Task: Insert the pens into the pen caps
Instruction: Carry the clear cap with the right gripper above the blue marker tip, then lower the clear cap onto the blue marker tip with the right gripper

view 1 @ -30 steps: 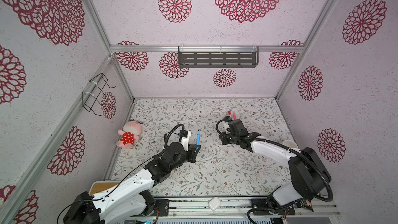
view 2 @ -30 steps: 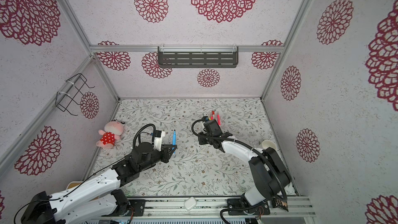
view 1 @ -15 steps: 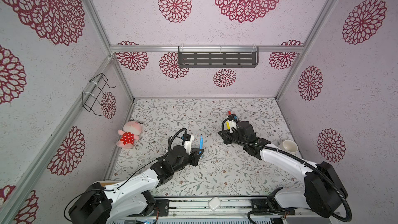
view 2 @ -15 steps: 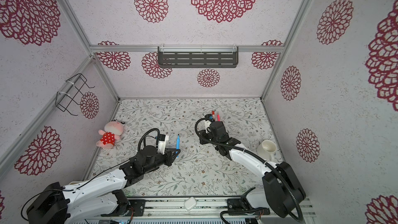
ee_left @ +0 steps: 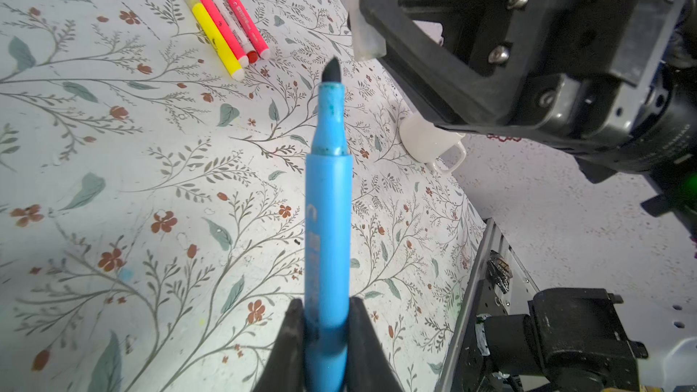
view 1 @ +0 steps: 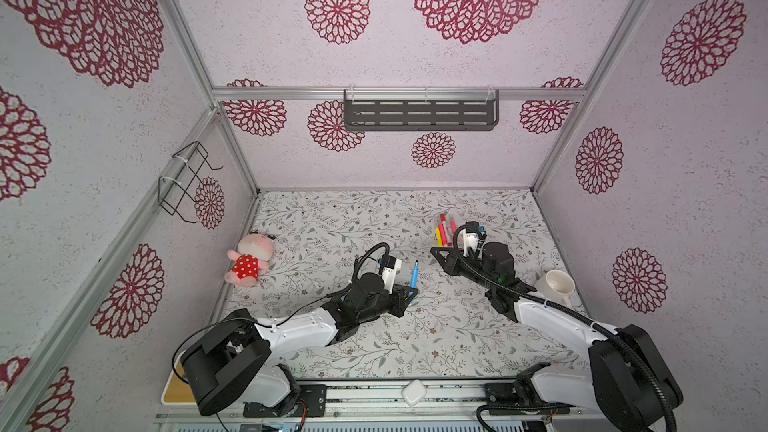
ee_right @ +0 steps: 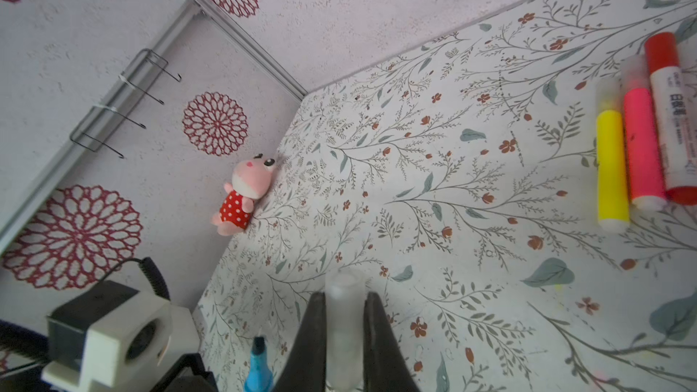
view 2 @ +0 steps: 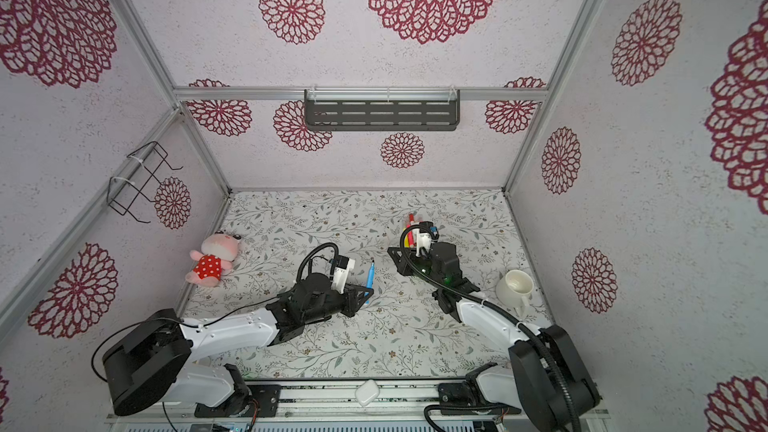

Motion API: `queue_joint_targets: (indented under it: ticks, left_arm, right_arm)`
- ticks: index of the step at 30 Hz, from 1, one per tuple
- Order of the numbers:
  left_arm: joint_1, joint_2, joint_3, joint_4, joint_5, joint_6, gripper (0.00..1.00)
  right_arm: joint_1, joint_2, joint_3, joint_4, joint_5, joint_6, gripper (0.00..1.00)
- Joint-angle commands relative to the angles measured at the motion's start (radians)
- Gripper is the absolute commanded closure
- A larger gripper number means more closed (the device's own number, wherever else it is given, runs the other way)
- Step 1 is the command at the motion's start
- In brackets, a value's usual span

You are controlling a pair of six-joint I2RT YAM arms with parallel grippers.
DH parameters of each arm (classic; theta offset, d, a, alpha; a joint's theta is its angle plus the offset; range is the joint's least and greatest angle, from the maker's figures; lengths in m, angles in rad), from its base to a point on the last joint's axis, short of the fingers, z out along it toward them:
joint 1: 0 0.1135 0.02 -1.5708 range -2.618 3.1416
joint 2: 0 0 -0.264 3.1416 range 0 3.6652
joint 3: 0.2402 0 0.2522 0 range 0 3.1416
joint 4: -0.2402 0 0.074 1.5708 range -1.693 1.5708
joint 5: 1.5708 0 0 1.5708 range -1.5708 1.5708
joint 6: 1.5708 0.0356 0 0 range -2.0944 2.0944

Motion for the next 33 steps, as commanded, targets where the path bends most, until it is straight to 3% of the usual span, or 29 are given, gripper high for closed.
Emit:
queue_joint_targets:
  ticks: [1,33]
  left_arm:
    - [-0.013,0.031,0.030,0.062,0.023,-0.016,1.00]
    - [-0.015,0.074,0.072,0.071,0.042,-0.007,1.00]
  right_arm:
    - [0.002,0.015,-0.007,0.254,-0.066,0.121,0.97]
    - [0.026,0.122,-0.063,0.445,-0.098,0.206,0.96]
